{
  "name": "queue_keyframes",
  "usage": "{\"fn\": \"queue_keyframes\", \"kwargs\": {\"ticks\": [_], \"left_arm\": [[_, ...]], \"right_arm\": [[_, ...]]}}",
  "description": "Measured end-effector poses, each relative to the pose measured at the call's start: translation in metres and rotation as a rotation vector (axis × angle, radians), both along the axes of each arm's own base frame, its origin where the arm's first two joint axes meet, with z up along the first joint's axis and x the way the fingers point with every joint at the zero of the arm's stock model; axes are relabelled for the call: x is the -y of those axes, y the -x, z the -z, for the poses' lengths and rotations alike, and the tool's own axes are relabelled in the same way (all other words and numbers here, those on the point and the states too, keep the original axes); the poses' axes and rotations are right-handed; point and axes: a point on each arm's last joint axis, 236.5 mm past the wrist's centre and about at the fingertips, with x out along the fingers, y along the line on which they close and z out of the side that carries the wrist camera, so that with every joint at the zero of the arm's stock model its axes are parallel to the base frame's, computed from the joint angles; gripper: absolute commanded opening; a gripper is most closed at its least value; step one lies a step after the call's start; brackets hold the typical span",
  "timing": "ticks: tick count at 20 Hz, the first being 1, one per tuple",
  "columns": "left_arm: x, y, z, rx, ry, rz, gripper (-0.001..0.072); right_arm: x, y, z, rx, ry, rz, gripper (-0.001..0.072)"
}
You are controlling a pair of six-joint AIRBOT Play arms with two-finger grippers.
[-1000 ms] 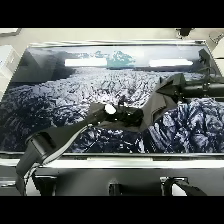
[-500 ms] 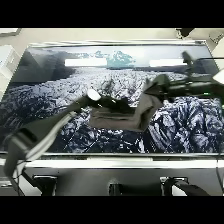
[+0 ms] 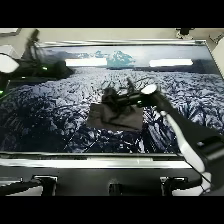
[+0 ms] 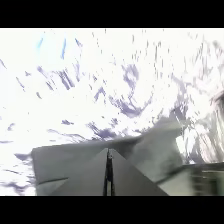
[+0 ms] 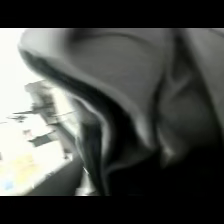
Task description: Fold the clothes and pants, and hang the long-sleeved shirts on hangers.
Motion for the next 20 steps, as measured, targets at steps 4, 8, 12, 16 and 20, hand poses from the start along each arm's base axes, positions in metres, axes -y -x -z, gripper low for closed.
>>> {"fn": "queue_keyframes", "kwargs": {"ticks": [4,8,12,16,20], "left_arm": [[-0.009,0.014,-0.031,0.069,-0.017,0.0,0.0022],[-0.013,0.019,-0.035,0.079,-0.034,0.001,0.0022],[-0.015,0.021,-0.035,0.084,-0.047,0.005,0.0023],[-0.016,0.021,-0.035,0.085,-0.052,0.007,0.0023],[-0.016,0.022,-0.035,0.083,-0.052,0.007,0.0023]], "right_arm": [[-0.019,-0.013,0.013,-0.056,-0.1,0.056,0.0645],[0.062,-0.05,-0.005,0.022,-0.058,0.124,0.0645],[0.203,-0.037,0.029,-0.036,0.26,0.137,0.0646],[0.264,0.01,0.079,-0.197,0.391,0.118,0.0645],[0.236,0.026,0.104,-0.2,0.285,0.056,0.0605]]}}
